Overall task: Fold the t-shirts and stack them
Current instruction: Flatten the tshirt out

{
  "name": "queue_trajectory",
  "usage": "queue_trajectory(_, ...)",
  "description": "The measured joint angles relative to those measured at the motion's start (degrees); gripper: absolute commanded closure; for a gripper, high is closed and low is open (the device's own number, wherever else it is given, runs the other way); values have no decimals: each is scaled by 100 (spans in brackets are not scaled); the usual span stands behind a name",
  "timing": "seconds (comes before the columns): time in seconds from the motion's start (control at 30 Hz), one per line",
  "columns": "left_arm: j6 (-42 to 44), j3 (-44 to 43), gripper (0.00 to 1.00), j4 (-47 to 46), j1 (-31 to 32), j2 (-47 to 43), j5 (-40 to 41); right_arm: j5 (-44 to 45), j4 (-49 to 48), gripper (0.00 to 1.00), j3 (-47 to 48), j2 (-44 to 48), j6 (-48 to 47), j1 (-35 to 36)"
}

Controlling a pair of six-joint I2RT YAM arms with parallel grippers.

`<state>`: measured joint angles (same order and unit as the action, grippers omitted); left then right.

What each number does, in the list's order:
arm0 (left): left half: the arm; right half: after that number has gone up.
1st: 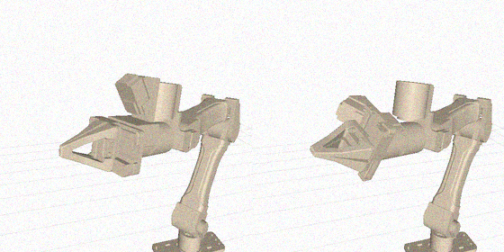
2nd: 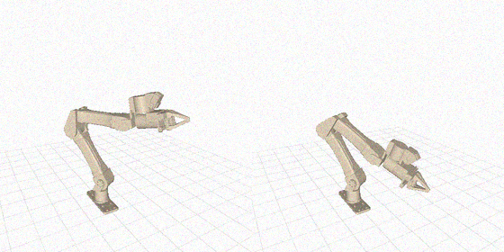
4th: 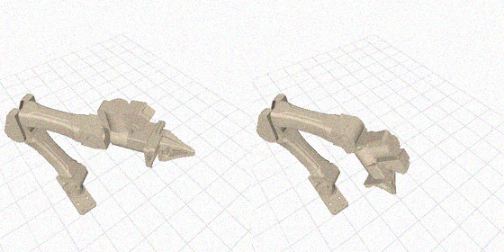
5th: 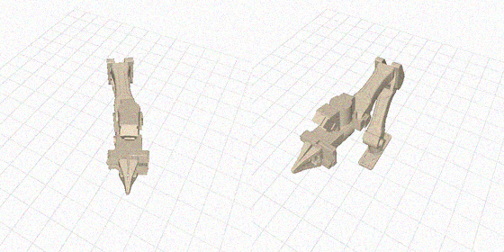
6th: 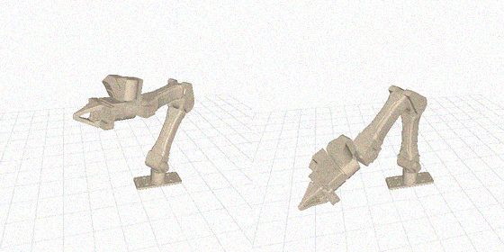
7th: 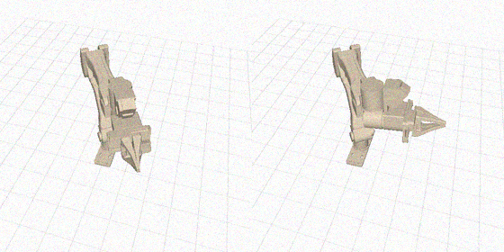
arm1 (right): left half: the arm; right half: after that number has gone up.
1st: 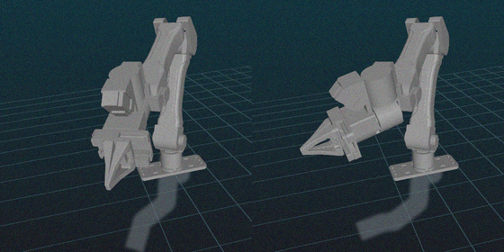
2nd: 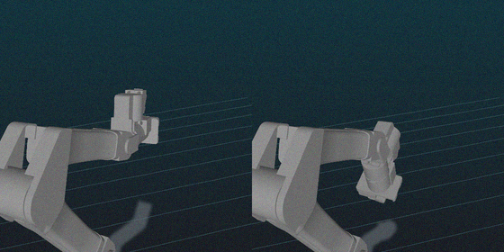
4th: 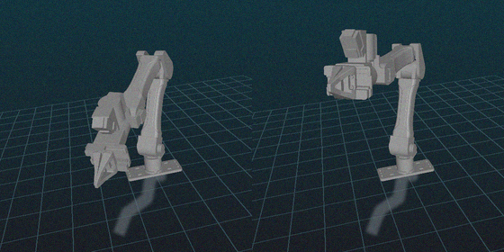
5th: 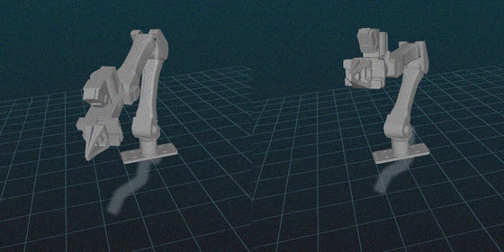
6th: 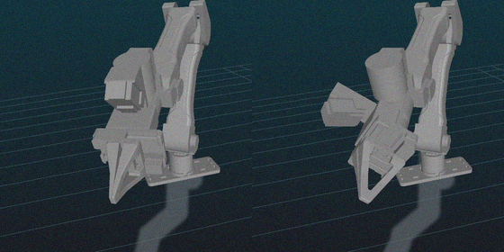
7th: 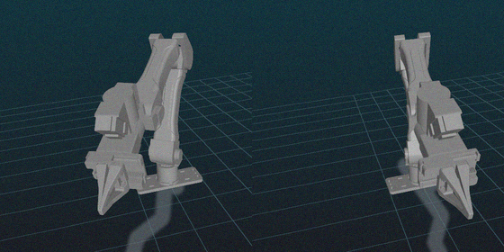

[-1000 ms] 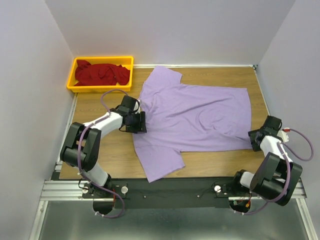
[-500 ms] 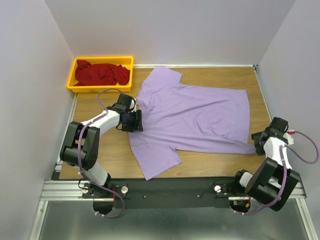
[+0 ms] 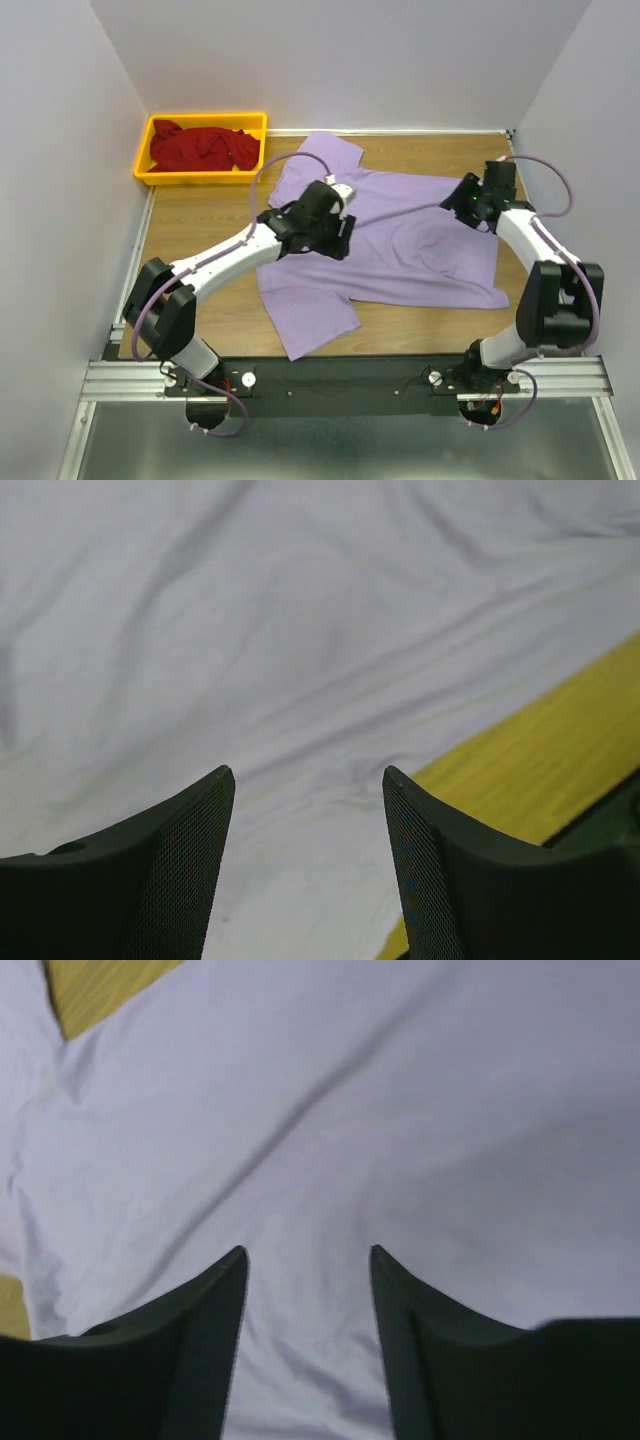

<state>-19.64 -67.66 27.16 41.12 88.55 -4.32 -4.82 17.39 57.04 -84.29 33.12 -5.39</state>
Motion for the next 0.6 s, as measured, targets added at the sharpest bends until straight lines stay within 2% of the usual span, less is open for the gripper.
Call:
queue_trajectory(0.1, 68, -352, 36, -133, 573, 282, -94, -385, -227, 50, 450, -763, -142, 378)
queue_trajectory(0.27, 319, -1143, 40, -160, 1353, 1377, -319, -859, -479, 50, 1084, -1718, -282, 619)
queue_trajectory(0.4, 511, -1534, 43, -79, 1714, 2098, -459, -1040, -570, 50, 1513, -2205, -365, 721)
queue_trajectory(0.53, 647, -1779, 47, 48, 1788, 2529, -577, -1182, -660, 50, 1952, -2614, -428, 772)
queue_trajectory(0.6, 693, -1904, 53, 107, 1788, 2675, -603, -1248, -693, 50, 2116, -2782, -448, 774)
